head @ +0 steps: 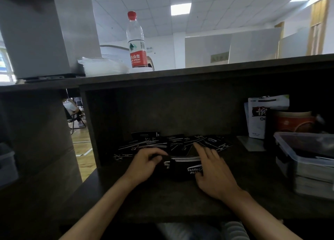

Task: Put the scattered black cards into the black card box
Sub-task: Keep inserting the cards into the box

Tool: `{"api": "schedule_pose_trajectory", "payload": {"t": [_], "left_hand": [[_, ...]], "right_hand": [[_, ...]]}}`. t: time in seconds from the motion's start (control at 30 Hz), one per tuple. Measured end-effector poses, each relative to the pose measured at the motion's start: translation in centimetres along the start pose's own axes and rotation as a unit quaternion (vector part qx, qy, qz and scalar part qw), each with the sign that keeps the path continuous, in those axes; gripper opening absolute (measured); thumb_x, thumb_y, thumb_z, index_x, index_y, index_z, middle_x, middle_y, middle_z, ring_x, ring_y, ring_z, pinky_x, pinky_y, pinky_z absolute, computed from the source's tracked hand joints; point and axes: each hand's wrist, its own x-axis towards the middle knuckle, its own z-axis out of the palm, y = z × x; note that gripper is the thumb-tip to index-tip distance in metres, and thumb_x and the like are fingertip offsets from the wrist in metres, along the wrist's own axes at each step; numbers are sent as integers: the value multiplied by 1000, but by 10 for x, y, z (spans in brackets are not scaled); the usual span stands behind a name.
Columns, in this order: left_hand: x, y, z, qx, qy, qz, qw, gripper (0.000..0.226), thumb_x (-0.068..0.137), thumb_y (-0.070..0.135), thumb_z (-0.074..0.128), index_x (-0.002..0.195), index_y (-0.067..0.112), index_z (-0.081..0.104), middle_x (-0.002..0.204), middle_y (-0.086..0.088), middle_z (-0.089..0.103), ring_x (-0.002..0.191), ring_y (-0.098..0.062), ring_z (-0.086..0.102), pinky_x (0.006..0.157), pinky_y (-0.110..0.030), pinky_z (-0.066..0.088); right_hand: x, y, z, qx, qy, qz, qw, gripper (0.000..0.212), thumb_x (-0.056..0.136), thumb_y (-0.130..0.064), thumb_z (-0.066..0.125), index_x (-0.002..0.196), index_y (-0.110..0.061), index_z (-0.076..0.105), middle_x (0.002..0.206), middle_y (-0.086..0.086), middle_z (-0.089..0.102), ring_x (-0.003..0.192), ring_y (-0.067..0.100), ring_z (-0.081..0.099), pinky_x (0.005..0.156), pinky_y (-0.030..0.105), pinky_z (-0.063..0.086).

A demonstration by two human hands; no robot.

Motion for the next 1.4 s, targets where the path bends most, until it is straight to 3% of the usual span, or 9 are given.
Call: {"api": "schedule_pose_trajectory", "payload": {"t": [0.1,0.2,0.27,0.5,0.6,0.67,0.8,1.2,1.4], "left_hand": [[-5,19,24,-148,-60,-67,985,32,101,7,44,108,20,73,108,6,72,102,-2,65,86,-15,51],[0,33,50,-416,-67,-212,882,33,104,19,39,117,6,66,119,-17,68,108,-25,65,91,-36,53],[8,41,57,-441,-66,-257,857,40,102,40,42,118,10,65,117,-17,68,107,-27,66,93,-41,52],[43,4,52,-289,-75,-211,931,23,100,29,49,112,22,67,114,-3,68,103,-16,65,82,-30,53],[78,-47,5,-5,52,-149,987,24,102,25,44,113,16,64,119,-7,66,107,-21,63,84,-27,46],[99,-84,-27,176,106,-160,965,29,101,24,45,125,12,57,126,-14,61,114,-30,59,94,-33,47],[122,-138,-49,256,20,-195,947,56,98,39,50,146,13,38,146,-15,45,131,-31,46,108,-34,39],[95,-131,-37,396,26,-49,916,33,95,15,49,124,19,64,124,-11,62,110,-27,61,95,-37,50],[76,-119,-35,475,36,-16,879,29,98,31,47,123,27,62,119,-4,65,113,-22,56,99,-37,40]], "right_hand": [[0,1,0,-9,3,-12,1000,85,84,-29,59,154,-32,12,153,-10,24,140,12,23,113,38,34],[0,0,3,-39,5,-15,999,61,85,-32,57,141,-32,34,135,-8,39,127,13,33,103,34,39],[2,-1,5,-61,2,-6,998,54,86,-35,56,136,-32,36,130,-7,40,122,14,33,100,36,40],[10,-10,8,-64,2,-6,998,46,90,-36,52,134,-35,39,129,-10,42,120,11,35,102,37,39],[8,-7,10,-65,0,-16,998,46,91,-36,52,134,-36,37,128,-12,41,120,9,34,102,35,38],[9,-7,11,-60,0,-13,998,46,90,-35,52,134,-37,36,127,-12,40,119,9,33,103,34,37],[12,-7,13,-50,-1,-12,999,47,91,-35,50,134,-38,33,129,-14,37,122,8,31,107,35,35],[10,-8,11,-58,6,-6,998,44,89,-34,50,131,-36,38,122,-14,41,116,8,34,98,32,38],[9,-11,7,-55,3,-2,998,43,89,-34,51,130,-35,39,124,-12,42,118,9,34,100,33,38]]}}
